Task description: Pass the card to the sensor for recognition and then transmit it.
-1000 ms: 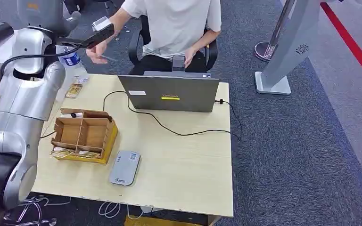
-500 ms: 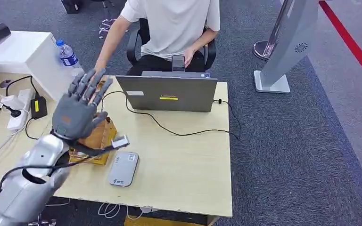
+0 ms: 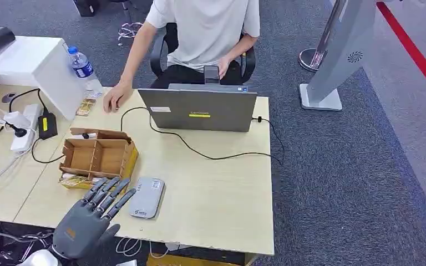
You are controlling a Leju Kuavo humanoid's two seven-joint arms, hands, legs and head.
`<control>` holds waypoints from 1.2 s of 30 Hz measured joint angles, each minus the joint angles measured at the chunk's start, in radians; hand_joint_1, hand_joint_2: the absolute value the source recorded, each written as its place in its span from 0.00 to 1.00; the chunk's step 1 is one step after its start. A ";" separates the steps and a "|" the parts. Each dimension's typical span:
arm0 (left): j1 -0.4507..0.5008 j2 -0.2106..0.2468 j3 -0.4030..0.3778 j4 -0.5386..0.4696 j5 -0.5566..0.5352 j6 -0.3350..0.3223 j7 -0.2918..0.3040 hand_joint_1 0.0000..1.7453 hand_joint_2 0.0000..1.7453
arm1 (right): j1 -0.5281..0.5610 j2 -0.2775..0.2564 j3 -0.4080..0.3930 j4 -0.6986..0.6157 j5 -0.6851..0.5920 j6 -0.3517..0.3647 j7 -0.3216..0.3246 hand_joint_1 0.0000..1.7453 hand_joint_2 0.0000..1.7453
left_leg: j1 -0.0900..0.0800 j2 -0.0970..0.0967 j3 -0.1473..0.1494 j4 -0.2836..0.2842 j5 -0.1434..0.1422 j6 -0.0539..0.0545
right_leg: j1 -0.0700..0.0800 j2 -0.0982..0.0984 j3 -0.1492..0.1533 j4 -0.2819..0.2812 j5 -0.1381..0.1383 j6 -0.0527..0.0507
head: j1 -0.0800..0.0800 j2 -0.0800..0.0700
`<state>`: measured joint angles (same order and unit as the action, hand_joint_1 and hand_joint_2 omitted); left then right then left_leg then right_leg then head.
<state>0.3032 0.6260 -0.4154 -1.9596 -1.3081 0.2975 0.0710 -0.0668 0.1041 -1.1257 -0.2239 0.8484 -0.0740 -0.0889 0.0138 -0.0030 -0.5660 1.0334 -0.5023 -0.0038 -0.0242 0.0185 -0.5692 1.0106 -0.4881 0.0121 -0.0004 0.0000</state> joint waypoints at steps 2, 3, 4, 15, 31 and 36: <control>0.014 -0.002 0.000 0.000 -0.014 -0.006 0.033 0.00 1.00 | 0.000 0.000 -0.005 -0.001 0.000 -0.001 0.003 0.00 0.00 | 0.000 0.000 0.000 0.000 0.000 0.000 | 0.000 0.000 0.000 0.000 0.000 0.000 | -0.001 0.000; 0.017 -0.002 0.000 0.000 -0.028 -0.002 0.050 0.00 1.00 | 0.000 0.000 -0.006 -0.002 0.000 -0.001 0.004 0.00 0.00 | 0.000 -0.001 0.000 0.000 0.000 0.000 | 0.000 -0.001 0.000 0.000 0.000 0.000 | 0.000 0.000; 0.021 -0.007 0.002 0.000 -0.048 0.005 0.074 0.00 1.00 | 0.000 0.000 -0.007 -0.003 0.001 -0.001 0.005 0.00 0.00 | 0.000 -0.001 0.000 0.000 0.000 0.000 | 0.000 -0.001 0.001 0.000 0.000 0.000 | 0.000 0.000; -0.002 -0.113 0.058 0.065 -0.107 0.026 0.171 0.00 1.00 | 0.002 0.000 -0.014 -0.005 0.029 0.008 0.017 0.00 0.00 | 0.000 -0.001 0.000 0.000 0.000 0.000 | 0.000 -0.002 0.001 0.000 0.000 0.000 | -0.001 0.000; -0.098 -0.230 0.180 0.266 -0.078 -0.018 0.137 0.00 1.00 | 0.000 0.000 -0.012 -0.006 0.073 0.022 0.023 0.00 0.00 | 0.000 -0.001 0.000 0.000 0.000 0.000 | 0.000 -0.002 0.001 0.000 0.000 0.000 | -0.001 0.000; -0.136 -0.259 0.206 0.336 -0.082 0.002 0.114 0.00 1.00 | -0.001 0.000 -0.009 -0.006 0.085 0.026 0.023 0.00 0.00 | 0.000 -0.002 0.000 0.000 0.000 0.000 | 0.000 -0.002 0.001 0.000 0.000 0.000 | 0.000 0.000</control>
<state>0.1673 0.3670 -0.2098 -1.6235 -1.3897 0.2991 0.1850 -0.0679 0.1041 -1.1349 -0.2304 0.9331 -0.0477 -0.0660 0.0139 -0.0046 -0.5657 1.0338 -0.5020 -0.0038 -0.0241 0.0162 -0.5684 1.0107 -0.4879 0.0120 -0.0008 0.0000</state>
